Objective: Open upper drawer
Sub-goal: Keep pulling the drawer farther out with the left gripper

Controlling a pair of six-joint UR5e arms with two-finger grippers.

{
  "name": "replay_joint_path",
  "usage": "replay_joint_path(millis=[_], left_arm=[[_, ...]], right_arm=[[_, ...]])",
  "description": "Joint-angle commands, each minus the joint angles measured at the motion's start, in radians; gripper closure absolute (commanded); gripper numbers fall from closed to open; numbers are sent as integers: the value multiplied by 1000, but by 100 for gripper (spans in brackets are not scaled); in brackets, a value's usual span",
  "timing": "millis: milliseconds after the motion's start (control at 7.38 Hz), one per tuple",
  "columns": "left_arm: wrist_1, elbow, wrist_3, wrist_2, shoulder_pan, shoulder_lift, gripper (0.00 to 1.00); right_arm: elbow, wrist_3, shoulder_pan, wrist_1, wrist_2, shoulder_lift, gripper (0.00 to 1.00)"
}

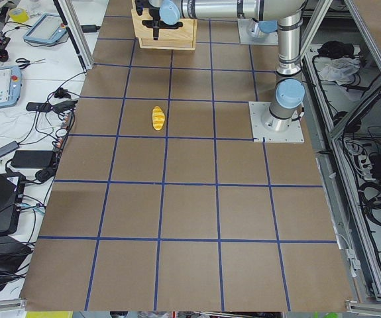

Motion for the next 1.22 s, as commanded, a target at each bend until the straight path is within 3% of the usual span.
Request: replay_joint_path(millis=[0, 1084], left_arm=[[0, -2, 10, 5, 2, -1, 0], [-6, 3, 86, 74, 15, 8, 0]], right_arm=[[0, 0, 0, 0, 0, 0, 0], [0, 0, 0, 0, 0, 0, 0]])
